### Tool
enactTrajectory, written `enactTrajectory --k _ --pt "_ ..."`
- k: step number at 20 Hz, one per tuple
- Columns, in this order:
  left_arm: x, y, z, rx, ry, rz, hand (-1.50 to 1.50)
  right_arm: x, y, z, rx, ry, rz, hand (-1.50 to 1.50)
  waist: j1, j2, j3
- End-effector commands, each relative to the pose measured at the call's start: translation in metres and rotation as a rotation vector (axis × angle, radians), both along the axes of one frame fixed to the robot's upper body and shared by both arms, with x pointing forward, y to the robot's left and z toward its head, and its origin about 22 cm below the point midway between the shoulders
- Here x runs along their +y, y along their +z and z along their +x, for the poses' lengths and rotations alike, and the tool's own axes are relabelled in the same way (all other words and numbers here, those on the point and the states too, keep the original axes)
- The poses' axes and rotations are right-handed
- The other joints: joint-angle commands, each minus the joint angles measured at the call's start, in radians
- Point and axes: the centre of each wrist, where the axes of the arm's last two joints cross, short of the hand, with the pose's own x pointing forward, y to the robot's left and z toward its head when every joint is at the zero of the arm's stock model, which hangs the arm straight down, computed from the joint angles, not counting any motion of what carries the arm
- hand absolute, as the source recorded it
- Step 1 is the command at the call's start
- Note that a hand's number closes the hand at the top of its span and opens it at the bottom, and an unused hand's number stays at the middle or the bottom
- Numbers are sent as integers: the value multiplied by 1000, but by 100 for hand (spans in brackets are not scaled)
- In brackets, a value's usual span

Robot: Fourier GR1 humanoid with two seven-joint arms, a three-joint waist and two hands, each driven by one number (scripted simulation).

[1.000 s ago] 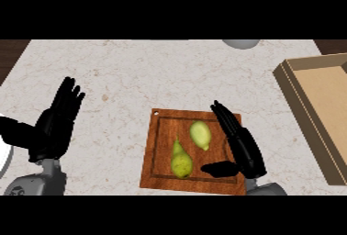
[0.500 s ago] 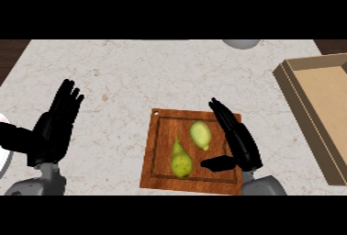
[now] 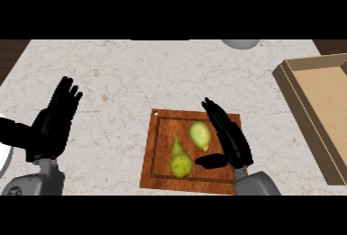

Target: Pick the lemon from the cutting board and place it in the cardboard box

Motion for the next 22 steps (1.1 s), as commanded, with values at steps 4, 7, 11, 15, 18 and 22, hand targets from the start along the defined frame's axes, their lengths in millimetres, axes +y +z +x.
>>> enactTrajectory --k 4,7,11,15,18,22 --pt "-11 -13 7 -3 -4 -2 0 7 -6 10 -18 -3 -9 -150 1 3 2" --pt "-7 -5 -4 -15 15 8 0 7 -6 11 -68 25 -53 150 3 3 2" --pt "0 9 5 -6 10 -8 0 6 -21 5 -147 20 -132 150 2 3 3" --pt "-12 -3 4 10 0 -5 0 12 -22 -7 -97 -20 -192 150 0 3 2" --pt "0 0 0 7 6 10 0 14 0 14 98 -80 -409 150 1 0 -1" --pt "-1 2 -5 7 7 10 0 46 17 20 202 -115 -591 150 7 -3 -1"
